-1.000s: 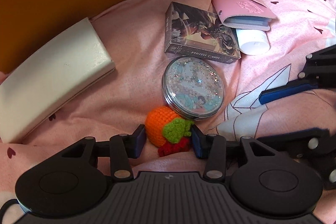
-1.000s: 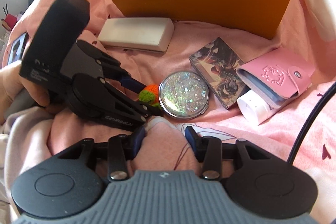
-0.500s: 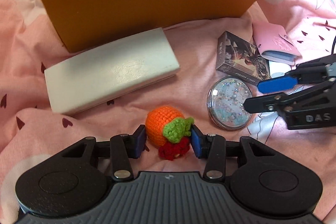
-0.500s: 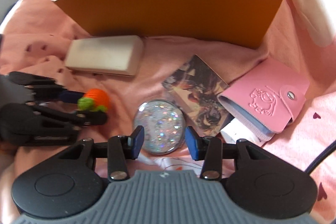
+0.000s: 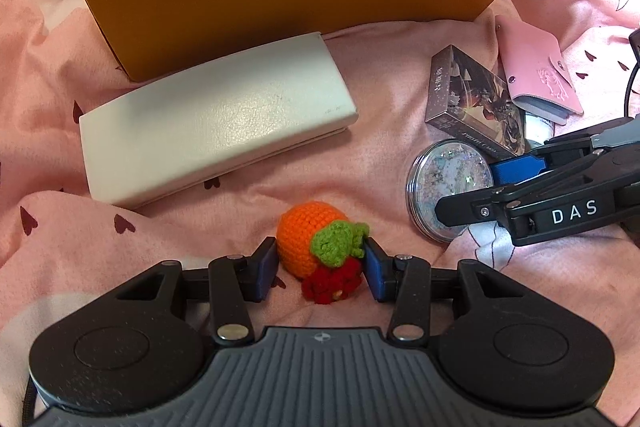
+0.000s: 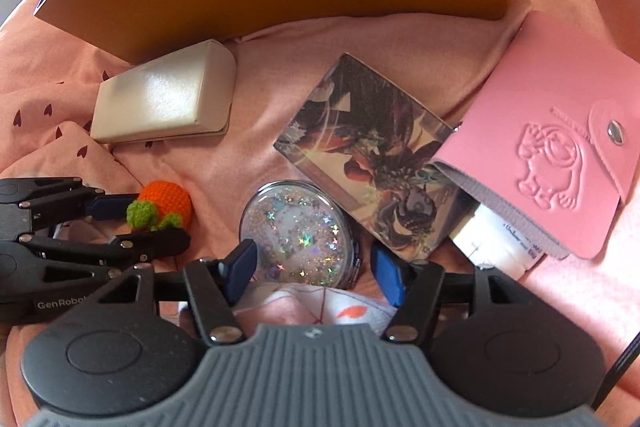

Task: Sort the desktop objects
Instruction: 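Grasp orange crocheted carrot with left tool while right tool grasps round glitter mirror, then carry carrot with left tool while right tool carries mirror over orange box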

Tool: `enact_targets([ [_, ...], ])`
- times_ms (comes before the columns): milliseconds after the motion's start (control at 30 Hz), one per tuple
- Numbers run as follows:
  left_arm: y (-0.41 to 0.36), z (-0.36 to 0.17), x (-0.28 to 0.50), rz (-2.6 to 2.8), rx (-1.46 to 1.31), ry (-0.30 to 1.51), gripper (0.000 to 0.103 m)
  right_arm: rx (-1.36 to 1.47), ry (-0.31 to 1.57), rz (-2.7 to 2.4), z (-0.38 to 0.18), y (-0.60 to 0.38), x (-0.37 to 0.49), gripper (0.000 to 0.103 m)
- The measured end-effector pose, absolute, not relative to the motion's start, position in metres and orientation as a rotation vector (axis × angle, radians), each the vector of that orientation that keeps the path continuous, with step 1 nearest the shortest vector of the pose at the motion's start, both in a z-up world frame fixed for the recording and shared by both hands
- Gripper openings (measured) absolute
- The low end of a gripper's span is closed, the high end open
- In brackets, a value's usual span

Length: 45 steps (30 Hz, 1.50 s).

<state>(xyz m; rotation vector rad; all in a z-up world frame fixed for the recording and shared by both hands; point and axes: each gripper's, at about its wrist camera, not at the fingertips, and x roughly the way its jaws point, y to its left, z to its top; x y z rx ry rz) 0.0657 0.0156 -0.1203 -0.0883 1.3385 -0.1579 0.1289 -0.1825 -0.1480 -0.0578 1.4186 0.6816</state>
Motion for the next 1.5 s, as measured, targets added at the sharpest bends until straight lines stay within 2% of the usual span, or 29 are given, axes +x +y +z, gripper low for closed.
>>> enact_targets([
  [133, 0.016, -0.120, 0.063, -0.158, -0.098, 1.326, 0.052, -0.040, 1.415, 0.689, -0.141, -0.185, 0.126, 0.044],
  [200, 0.016, -0.119, 0.061, -0.159, -0.104, 1.318, 0.052, -0.031, 1.401, 0.708, -0.133, -0.185, 0.123, 0.030],
  [300, 0.018, -0.116, 0.059, -0.161, -0.113, 1.304, 0.052, -0.035, 1.367, 0.749, -0.116, -0.181, 0.116, 0.021],
  [433, 0.020, -0.112, 0.059, -0.171, -0.131, 1.281, 0.052, -0.069, 1.329, 0.822, -0.101, -0.168, 0.109, 0.021],
  [600, 0.021, -0.112, 0.060, -0.171, -0.144, 1.275, 0.052, -0.121, 1.351, 0.848, -0.115, -0.142, 0.107, 0.018],
  [900, 0.033, -0.095, 0.060, -0.225, -0.224, 1.224, 0.051, -0.070, 1.327, 0.824, -0.094, -0.162, 0.114, 0.015],
  [1500, 0.062, 0.035, 0.097, -0.298, -0.253, 0.962, 0.051, 0.101, 1.023, 0.940, 0.032, -0.162, 0.168, 0.015],
])
